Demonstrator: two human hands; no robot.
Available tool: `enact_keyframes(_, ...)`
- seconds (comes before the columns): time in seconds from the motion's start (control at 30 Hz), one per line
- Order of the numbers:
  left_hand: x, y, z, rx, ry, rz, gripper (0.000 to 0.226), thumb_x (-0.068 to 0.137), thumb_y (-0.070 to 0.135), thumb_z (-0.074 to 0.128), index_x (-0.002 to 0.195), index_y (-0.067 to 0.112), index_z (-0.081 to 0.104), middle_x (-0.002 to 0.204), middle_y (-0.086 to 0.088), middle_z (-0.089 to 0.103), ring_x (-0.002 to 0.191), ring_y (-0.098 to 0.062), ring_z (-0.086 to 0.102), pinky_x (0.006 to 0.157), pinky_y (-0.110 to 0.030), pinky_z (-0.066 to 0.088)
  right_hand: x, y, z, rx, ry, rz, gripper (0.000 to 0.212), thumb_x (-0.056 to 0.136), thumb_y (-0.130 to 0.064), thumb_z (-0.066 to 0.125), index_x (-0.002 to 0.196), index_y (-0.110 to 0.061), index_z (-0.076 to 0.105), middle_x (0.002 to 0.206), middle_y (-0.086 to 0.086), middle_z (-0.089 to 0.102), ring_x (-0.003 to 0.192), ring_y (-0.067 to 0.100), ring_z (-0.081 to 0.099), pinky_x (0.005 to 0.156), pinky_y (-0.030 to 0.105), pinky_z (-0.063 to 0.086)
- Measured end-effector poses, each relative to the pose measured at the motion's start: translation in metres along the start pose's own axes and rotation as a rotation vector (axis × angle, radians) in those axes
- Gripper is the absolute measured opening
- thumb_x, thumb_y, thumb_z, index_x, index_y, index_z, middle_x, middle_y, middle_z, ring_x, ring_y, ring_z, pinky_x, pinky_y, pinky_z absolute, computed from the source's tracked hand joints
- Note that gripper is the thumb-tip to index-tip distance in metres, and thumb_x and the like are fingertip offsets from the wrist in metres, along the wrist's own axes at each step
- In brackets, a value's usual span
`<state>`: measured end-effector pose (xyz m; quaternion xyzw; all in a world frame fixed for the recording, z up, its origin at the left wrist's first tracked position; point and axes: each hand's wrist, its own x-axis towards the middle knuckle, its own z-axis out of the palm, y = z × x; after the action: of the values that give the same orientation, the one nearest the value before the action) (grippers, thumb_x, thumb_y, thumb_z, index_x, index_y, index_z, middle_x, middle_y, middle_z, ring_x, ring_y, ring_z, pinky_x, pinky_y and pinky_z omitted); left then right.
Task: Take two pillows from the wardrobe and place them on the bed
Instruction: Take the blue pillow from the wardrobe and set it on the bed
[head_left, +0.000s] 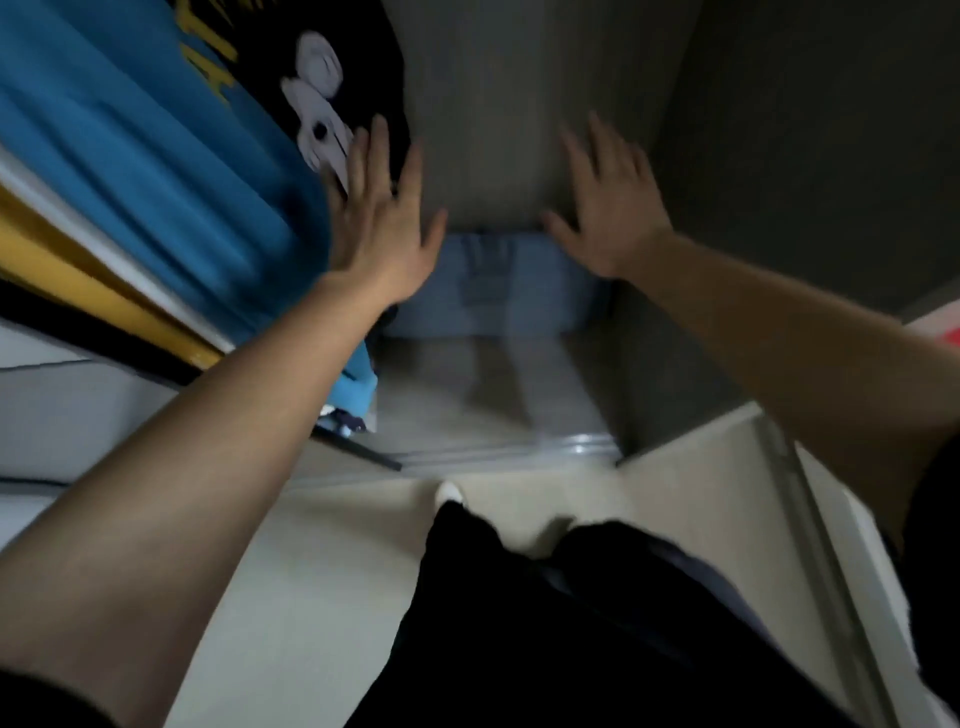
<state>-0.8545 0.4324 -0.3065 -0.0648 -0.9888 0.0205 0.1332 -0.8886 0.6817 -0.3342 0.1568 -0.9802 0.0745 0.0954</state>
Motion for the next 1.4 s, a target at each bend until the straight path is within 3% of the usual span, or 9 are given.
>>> enact_keyframes(0.47, 0.053, -0.034, 0.233, -0.111, -0.314, 0.069, 0.069, 0.091, 0.044, 0.036, 0.151, 0.011, 0.024, 0.156, -0.026, 0.019, 0.142, -0.045, 0.020, 0.111, -0.063, 0.020, 0.060, -0.011, 0.212, 0.164, -0.270, 0.207, 0.082, 0.090, -0.043, 0.055, 0.155, -0.010, 0.018, 0.158, 0.027, 0.019, 0.141, 0.044, 0.029, 0.113, 0.053, 0.028)
enact_keyframes(0.63, 0.068, -0.033, 0.323, -0.048, -0.454, -0.016, 0.070, 0.093, 0.041, 0.049, 0.152, 0.016, 0.020, 0.160, -0.020, 0.010, 0.145, -0.039, 0.015, 0.113, -0.060, 0.017, 0.066, 0.032, 0.291, 0.144, -0.420, 0.240, 0.083, 0.095, -0.043, 0.052, 0.157, -0.016, 0.002, 0.163, 0.019, 0.000, 0.150, 0.038, 0.006, 0.121, 0.050, 0.010)
enact_keyframes(0.8, 0.093, -0.043, 0.398, -0.051, -0.512, -0.082, 0.077, 0.094, 0.041, 0.050, 0.154, 0.015, 0.010, 0.160, -0.019, 0.004, 0.147, -0.037, 0.007, 0.115, -0.058, 0.015, 0.100, 0.067, 0.363, 0.080, -0.436, 0.174, 0.090, 0.094, -0.045, 0.055, 0.156, -0.015, -0.003, 0.163, 0.021, -0.003, 0.150, 0.039, 0.005, 0.121, 0.054, 0.011)
enact_keyframes(0.93, 0.112, -0.054, 0.449, 0.025, -0.498, -0.027, 0.080, 0.094, 0.043, 0.049, 0.154, 0.014, 0.005, 0.160, -0.021, 0.004, 0.147, -0.036, 0.006, 0.115, -0.059, 0.015, 0.146, 0.082, 0.405, 0.053, -0.276, 0.161, 0.090, 0.089, -0.042, 0.060, 0.156, -0.011, 0.009, 0.162, 0.025, 0.004, 0.148, 0.043, 0.012, 0.118, 0.057, 0.020)
enact_keyframes(1.03, 0.120, -0.058, 0.474, 0.015, -0.463, -0.027, 0.083, 0.091, 0.042, 0.054, 0.154, 0.014, 0.007, 0.160, -0.021, 0.005, 0.146, -0.037, 0.008, 0.114, -0.059, 0.017, 0.177, 0.079, 0.433, 0.048, -0.135, 0.135, 0.088, 0.087, -0.049, 0.056, 0.155, -0.009, 0.016, 0.160, 0.027, 0.009, 0.148, 0.043, 0.012, 0.118, 0.059, 0.014)
enact_keyframes(1.13, 0.122, -0.068, 0.487, 0.024, -0.449, -0.020, 0.097, 0.084, 0.044, 0.065, 0.154, 0.015, 0.003, 0.160, -0.022, 0.003, 0.146, -0.039, 0.007, 0.115, -0.059, 0.015, 0.183, 0.072, 0.465, 0.013, -0.242, 0.152, 0.101, 0.081, -0.063, 0.055, 0.156, -0.013, 0.011, 0.161, 0.024, 0.014, 0.149, 0.041, 0.012, 0.118, 0.064, 0.007)
enact_keyframes(1.23, 0.121, -0.079, 0.498, 0.040, -0.436, -0.028, 0.120, 0.069, 0.048, 0.080, 0.154, 0.020, -0.001, 0.160, -0.021, -0.003, 0.145, -0.044, 0.007, 0.113, -0.064, 0.012, 0.162, 0.067, 0.490, -0.090, -0.425, 0.135, 0.122, 0.067, -0.058, 0.077, 0.156, -0.009, 0.009, 0.149, 0.027, 0.034, 0.138, 0.045, 0.031, 0.115, 0.066, 0.015)
enact_keyframes(1.33, 0.115, -0.078, 0.511, 0.066, -0.472, 0.003, 0.132, 0.059, 0.043, 0.087, 0.154, 0.024, -0.002, 0.160, -0.019, -0.003, 0.144, -0.045, 0.010, 0.108, -0.067, 0.020, 0.142, 0.065, 0.494, -0.195, -0.328, 0.143, 0.111, 0.061, -0.039, 0.082, 0.149, 0.000, 0.027, 0.128, 0.032, 0.050, 0.113, 0.047, 0.051, 0.106, 0.060, 0.033)
enact_keyframes(1.4, 0.104, -0.075, 0.525, 0.071, -0.470, 0.040, 0.119, 0.066, 0.031, 0.082, 0.154, 0.023, 0.002, 0.160, -0.019, 0.007, 0.144, -0.044, 0.014, 0.108, -0.065, 0.024, 0.128, 0.064, 0.494, -0.177, -0.315, 0.143, 0.104, 0.058, -0.035, 0.084, 0.144, 0.000, 0.036, 0.123, 0.032, 0.052, 0.109, 0.047, 0.051, 0.105, 0.059, 0.033)
